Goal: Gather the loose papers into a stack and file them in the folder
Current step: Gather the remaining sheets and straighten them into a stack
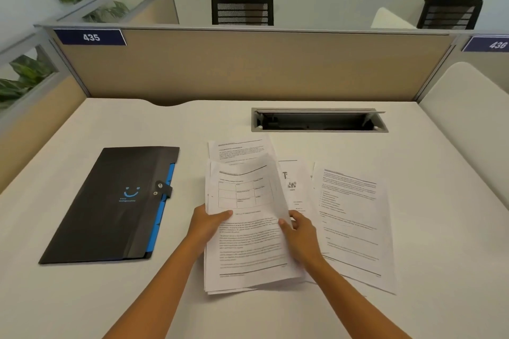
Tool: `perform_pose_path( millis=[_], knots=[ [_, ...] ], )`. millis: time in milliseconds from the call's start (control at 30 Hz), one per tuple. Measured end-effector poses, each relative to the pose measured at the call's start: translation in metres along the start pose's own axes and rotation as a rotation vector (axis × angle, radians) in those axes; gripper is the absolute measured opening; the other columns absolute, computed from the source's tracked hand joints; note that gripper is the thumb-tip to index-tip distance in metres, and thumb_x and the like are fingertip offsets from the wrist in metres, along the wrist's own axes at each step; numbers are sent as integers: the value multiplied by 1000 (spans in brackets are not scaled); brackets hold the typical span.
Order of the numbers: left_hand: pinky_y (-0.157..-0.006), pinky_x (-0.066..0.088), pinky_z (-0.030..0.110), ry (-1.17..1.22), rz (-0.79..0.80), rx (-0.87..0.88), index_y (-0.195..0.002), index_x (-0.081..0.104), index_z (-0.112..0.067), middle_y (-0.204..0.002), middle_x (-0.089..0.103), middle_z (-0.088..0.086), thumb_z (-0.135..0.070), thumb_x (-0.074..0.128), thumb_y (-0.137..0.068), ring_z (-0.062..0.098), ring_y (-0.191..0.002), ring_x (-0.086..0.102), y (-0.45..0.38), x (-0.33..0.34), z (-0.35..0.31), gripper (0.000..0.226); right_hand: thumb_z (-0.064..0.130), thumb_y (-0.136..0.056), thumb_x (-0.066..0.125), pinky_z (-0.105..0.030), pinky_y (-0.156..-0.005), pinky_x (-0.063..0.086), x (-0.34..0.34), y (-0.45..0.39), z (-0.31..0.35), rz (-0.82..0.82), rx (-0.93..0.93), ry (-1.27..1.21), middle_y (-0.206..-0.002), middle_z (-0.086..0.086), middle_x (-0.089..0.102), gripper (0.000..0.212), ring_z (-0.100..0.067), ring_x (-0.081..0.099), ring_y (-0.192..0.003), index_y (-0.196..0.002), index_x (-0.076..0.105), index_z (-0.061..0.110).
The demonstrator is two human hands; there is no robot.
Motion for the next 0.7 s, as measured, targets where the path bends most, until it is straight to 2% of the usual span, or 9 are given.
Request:
perform_pose_path(
  millis=[67, 133, 200, 267, 367, 533, 600, 700],
  knots=[
    [-51, 56, 19, -3, 3, 14, -103, 66, -28, -89, 72, -11, -17, 80, -81, 10, -79, 71, -1, -5, -2, 28, 32, -96, 59, -39, -91, 57, -3, -5, 3, -12, 9, 40, -114, -1, 71, 32, -22, 68, -104, -123, 62, 14],
    [-51, 56, 19, 4, 0, 27, -104, 66, -28, -90, 73, -11, -18, 80, -81, 11, -79, 72, -1, -13, -6, 28, 38, -94, 61, -26, -80, 54, -9, -14, 9, -48, 12, 50, -103, 5, 70, 27, -17, 68, -98, -114, 65, 20],
    [-54, 57, 21, 15, -7, 37, -105, 67, -27, -94, 75, -8, -19, 81, -80, 14, -83, 73, -2, -22, -11, 29, 42, -92, 63, -19, -74, 50, -16, -26, 19, -74, -6, 53, -98, 9, 70, 28, -13, 68, -94, -111, 65, 23],
    [-53, 56, 21, 27, -25, 39, -101, 67, -29, -91, 75, -10, -20, 81, -80, 12, -81, 73, -3, -33, -13, 28, 42, -91, 64, -21, -82, 47, -20, -44, 29, -87, -24, 91, -104, 5, 69, 36, -12, 65, -95, -118, 62, 19],
    [-50, 55, 18, 59, -38, 59, -96, 65, -33, -80, 75, -17, -17, 81, -80, 5, -73, 72, -5, -46, -19, 28, 36, -89, 69, -29, -92, 46, -24, -74, 41, -121, -24, 150, -121, -6, 63, 49, -20, 62, -107, -128, 55, 11],
    [-67, 59, 31, 95, -63, 60, -111, 68, -23, -100, 75, -4, -14, 81, -79, 19, -90, 73, -8, -67, -18, 36, 36, -83, 75, -41, -101, 44, -12, -110, 57, -151, 5, 313, -133, -16, 48, 66, -32, 51, -121, -134, 44, 7],
    [-67, 59, 31, 100, -80, 63, -114, 67, -21, -102, 75, -2, -13, 81, -79, 20, -92, 73, -7, -74, -15, 39, 43, -78, 78, -41, -100, 44, -3, -116, 64, -160, 5, 369, -133, -14, 46, 76, -32, 49, -122, -135, 41, 8],
    [-62, 58, 26, 102, -108, 61, -107, 68, -24, -96, 76, -7, -12, 81, -79, 16, -85, 74, -5, -82, -11, 34, 52, -70, 82, -41, -101, 44, 5, -118, 68, -182, 25, 440, -136, -11, 42, 91, -29, 44, -127, -138, 38, 9]
  ],
)
Point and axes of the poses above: each hand's wrist, its own y-axis away from the middle knuckle, its own x-axis out of the palm, z = x × y, the point moved 8 cm from there along -y, towards the middle knuckle
